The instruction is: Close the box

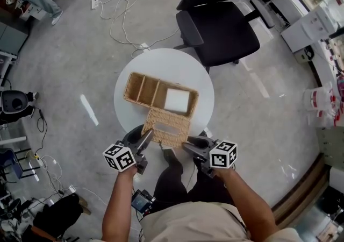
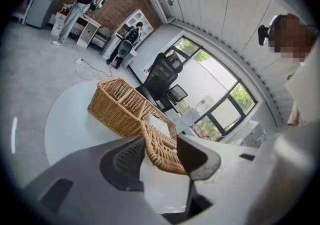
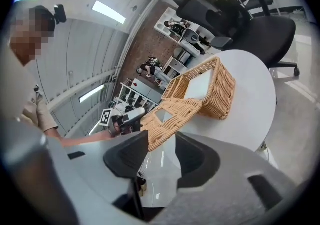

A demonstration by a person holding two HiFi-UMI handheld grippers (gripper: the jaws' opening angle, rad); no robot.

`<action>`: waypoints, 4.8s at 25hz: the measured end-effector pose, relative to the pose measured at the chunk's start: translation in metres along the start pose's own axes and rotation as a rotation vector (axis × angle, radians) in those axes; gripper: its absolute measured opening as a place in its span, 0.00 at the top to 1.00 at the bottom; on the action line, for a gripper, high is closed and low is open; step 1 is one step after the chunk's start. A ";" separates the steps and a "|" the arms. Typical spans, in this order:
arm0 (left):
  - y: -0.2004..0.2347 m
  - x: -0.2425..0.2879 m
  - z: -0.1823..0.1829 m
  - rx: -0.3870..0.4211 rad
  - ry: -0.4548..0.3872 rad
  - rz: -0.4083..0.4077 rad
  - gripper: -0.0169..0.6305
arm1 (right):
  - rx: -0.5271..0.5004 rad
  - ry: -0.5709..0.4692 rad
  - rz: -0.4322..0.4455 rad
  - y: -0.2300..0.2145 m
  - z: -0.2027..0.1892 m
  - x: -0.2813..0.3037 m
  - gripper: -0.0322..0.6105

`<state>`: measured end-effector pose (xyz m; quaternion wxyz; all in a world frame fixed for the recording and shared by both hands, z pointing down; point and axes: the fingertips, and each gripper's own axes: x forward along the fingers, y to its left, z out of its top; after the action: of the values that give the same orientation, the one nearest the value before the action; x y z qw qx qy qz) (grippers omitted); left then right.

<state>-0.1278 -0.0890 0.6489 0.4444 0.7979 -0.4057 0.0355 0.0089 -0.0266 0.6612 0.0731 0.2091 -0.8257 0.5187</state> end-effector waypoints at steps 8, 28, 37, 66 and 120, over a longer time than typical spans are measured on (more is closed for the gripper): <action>-0.013 0.002 0.018 -0.030 -0.028 -0.020 0.69 | -0.202 -0.096 -0.063 0.017 0.030 -0.017 0.69; -0.022 0.011 0.050 -0.039 -0.023 0.022 0.65 | -1.073 0.157 -0.312 0.052 0.034 -0.012 0.84; -0.042 0.008 0.082 0.102 -0.064 0.037 0.66 | -1.043 0.097 -0.352 0.052 0.070 -0.023 0.88; -0.100 -0.025 0.147 0.279 -0.194 -0.034 0.76 | -0.635 0.016 -0.486 -0.044 0.166 -0.026 0.86; -0.293 -0.221 0.203 0.855 -0.483 -0.064 0.91 | -1.098 -0.217 -0.200 0.359 0.245 -0.141 0.96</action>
<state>-0.1380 -0.0223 0.2351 -0.0289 0.9064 -0.4214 -0.0010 0.0083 -0.0713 0.2067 0.1345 0.2699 -0.9532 -0.0207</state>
